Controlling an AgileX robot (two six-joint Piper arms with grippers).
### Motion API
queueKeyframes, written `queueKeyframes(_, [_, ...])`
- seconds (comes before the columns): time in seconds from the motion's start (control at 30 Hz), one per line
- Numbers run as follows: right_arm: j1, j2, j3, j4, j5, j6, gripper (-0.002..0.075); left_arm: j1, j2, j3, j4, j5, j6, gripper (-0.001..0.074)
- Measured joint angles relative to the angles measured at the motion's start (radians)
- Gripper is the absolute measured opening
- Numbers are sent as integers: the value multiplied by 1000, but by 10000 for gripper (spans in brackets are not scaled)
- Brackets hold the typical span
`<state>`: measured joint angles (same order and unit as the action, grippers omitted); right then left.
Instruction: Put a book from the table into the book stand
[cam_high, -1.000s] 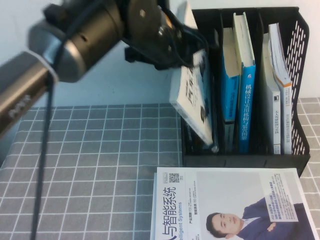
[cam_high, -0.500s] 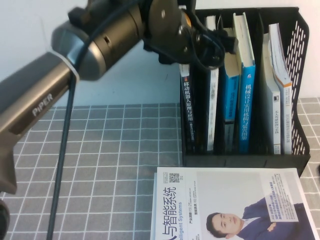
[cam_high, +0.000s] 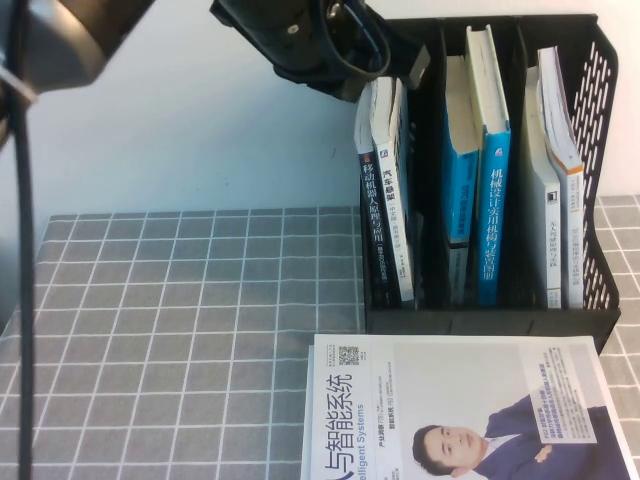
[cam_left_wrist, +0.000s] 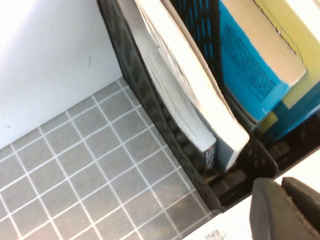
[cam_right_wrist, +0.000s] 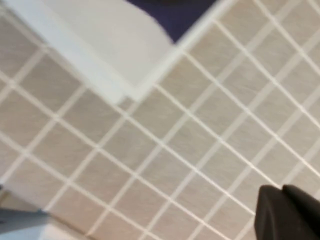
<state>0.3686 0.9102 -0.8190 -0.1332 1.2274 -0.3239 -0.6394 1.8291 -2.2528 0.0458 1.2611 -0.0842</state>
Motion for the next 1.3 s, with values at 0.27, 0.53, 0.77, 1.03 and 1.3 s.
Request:
queueKeyframes(0.27, [0, -235, 22, -201, -178, 270, -3, 2, -186, 148, 10, 2, 78, 1])
queueKeyframes(0.53, [0, -515, 242, -197, -442, 418, -3, 2, -492, 652, 14, -215, 100, 1])
queueKeyframes(0.77, [0, -620, 491, -69, -551, 514, -3, 2, -735, 1120, 24, -547, 104, 1])
queueKeyframes(1.03, [0, -626, 544, -59, -654, 441, -3, 4, -839, 1323, 32, -669, 112, 1])
queueKeyframes(1.3, [0, -626, 546, -57, -644, 432, -3, 4, -841, 1325, 30, -665, 112, 1])
